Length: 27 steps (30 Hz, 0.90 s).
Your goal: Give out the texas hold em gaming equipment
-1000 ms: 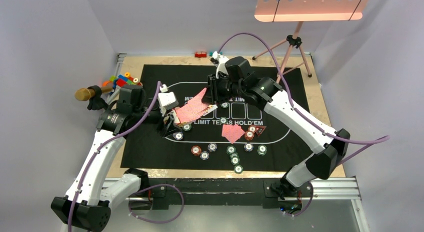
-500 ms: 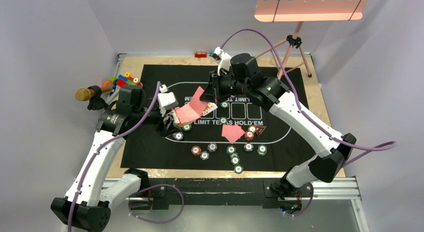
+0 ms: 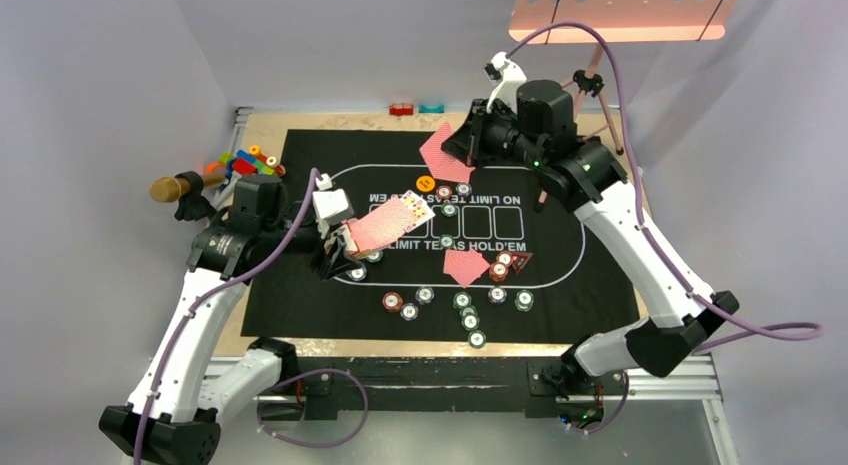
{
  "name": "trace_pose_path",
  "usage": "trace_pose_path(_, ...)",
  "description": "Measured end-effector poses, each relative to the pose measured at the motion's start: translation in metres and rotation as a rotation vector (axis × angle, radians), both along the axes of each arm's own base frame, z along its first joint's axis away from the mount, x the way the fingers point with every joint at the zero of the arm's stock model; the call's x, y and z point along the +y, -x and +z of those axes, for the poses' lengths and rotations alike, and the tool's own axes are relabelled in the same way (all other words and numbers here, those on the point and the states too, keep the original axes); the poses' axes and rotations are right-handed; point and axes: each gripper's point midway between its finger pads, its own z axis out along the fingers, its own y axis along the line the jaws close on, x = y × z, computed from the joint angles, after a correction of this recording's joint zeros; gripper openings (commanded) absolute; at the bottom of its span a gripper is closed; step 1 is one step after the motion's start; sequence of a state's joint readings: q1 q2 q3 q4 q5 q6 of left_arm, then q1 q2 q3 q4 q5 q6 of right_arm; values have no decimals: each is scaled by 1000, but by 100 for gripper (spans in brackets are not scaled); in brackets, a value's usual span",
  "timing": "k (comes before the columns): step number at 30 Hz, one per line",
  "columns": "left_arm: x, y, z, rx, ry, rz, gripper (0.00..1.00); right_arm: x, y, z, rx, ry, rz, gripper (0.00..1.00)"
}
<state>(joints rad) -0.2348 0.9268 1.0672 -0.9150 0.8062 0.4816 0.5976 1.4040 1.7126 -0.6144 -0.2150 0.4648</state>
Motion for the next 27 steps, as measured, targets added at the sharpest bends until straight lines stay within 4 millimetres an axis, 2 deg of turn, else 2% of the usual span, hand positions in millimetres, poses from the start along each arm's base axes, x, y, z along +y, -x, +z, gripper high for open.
trace_pose_path(3, 1, 6, 1, 0, 1, -2, 0, -6, -20, -16, -13, 71, -79, 0)
trace_pose_path(5, 2, 10, 2, 2, 2, -4, 0, -7, -39, -37, 0, 134, -128, 0)
trace_pose_path(7, 3, 14, 2, 4, -1, -8, 0, -5, -57, -67, 24, 213, -171, 0)
trace_pose_path(11, 4, 21, 2, 16, -1, -13, 0, -1, -89, -138, 59, 445, -256, 0)
trace_pose_path(14, 4, 26, 0, 34, -3, -16, 0, 13, -100, -187, 52, 635, -280, 0)
trace_pose_path(16, 5, 28, -1, 43, -3, -18, 0, 19, -104, -209, 38, 732, -290, 0)
trace_pose_path(20, 5, 35, -1, 57, -2, -22, 0, 23, -108, -233, 10, 852, -304, 0)
trace_pose_path(27, 7, 49, 3, 57, 6, -30, 0, 18, -114, -254, -16, 958, -343, 0)
